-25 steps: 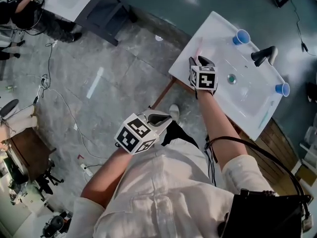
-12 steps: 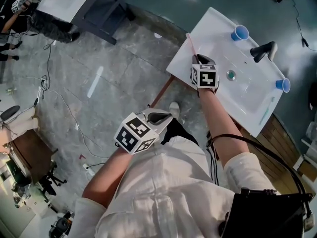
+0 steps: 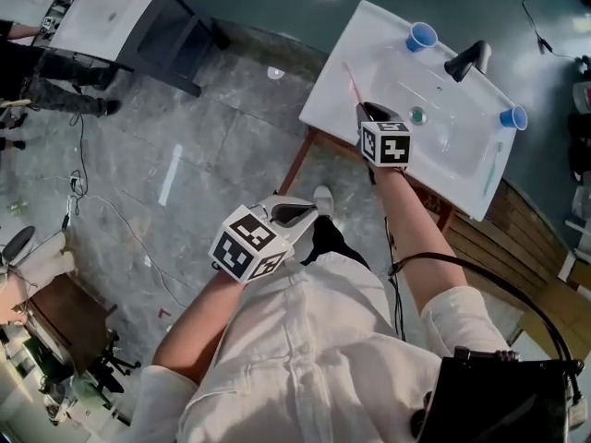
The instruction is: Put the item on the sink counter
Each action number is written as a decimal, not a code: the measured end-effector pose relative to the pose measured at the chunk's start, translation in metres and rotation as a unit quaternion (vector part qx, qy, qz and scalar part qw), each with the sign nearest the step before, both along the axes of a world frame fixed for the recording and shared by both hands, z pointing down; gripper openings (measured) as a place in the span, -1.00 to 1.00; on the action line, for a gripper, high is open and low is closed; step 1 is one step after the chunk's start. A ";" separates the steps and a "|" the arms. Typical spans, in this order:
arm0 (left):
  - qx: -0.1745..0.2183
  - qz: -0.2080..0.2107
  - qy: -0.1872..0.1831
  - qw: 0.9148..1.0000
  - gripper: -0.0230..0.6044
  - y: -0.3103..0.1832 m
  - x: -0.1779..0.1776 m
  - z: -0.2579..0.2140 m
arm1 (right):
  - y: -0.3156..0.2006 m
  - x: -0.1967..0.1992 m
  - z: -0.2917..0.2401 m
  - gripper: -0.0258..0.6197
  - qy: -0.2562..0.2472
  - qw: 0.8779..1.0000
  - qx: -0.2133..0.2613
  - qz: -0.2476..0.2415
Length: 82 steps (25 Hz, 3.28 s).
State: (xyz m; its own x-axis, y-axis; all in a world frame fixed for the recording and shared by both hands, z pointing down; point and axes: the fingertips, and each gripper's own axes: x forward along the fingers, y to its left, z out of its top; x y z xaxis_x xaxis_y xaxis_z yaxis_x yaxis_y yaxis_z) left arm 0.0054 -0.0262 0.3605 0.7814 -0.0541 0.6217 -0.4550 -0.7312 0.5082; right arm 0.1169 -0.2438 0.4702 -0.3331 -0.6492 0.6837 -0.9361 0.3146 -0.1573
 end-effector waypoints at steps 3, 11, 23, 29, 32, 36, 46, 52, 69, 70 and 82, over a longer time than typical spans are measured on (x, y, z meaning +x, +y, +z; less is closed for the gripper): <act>0.002 0.021 0.005 1.000 -0.91 0.014 -0.005 -0.001 | 0.025 0.006 -0.009 -0.79 -0.004 1.000 0.003 0.019; 0.007 0.077 0.015 0.997 -0.91 0.062 -0.026 0.003 | 0.105 0.012 -0.023 -0.79 -0.019 0.997 0.018 0.077; 0.001 0.146 0.008 0.989 -0.91 0.153 -0.064 0.029 | 0.253 -0.017 0.008 -0.79 -0.045 0.989 0.003 0.142; -0.012 0.169 0.008 0.986 -0.91 0.178 -0.055 0.045 | 0.303 -0.003 0.053 -0.79 -0.059 0.982 -0.026 0.178; -0.010 0.183 0.005 0.983 -0.91 0.182 -0.040 0.054 | 0.310 0.014 0.078 -0.79 -0.052 0.980 -0.034 0.191; -0.014 0.190 0.003 0.982 -0.91 0.180 -0.012 0.068 | 0.305 0.036 0.114 -0.79 -0.051 0.977 -0.047 0.201; -0.031 0.185 0.002 0.982 -0.91 0.156 0.029 0.107 | 0.233 0.051 0.206 -0.79 -0.042 0.982 -0.062 0.175; -0.037 0.156 -0.007 0.987 -0.91 0.132 0.028 0.132 | 0.180 0.040 0.247 -0.79 -0.035 0.986 -0.067 0.148; -0.018 0.122 0.018 0.992 -0.91 0.075 0.030 0.193 | 0.070 0.045 0.354 -0.79 -0.003 0.987 -0.053 0.149; -0.018 0.122 0.020 0.992 -0.91 0.073 0.031 0.196 | 0.065 0.046 0.358 -0.79 0.001 0.988 -0.050 0.149; -0.026 0.126 0.048 0.991 -0.91 0.071 0.037 0.208 | 0.039 0.048 0.379 -0.79 0.040 0.990 -0.023 0.131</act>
State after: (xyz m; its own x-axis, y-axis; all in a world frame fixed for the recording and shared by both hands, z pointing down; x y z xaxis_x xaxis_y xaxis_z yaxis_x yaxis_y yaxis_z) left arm 0.0423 0.0448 0.5687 0.8213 0.1797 0.5414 -0.2101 -0.7871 0.5799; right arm 0.1651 -0.2047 0.8494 -0.0999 -0.6733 0.7326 -0.9948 0.0528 -0.0871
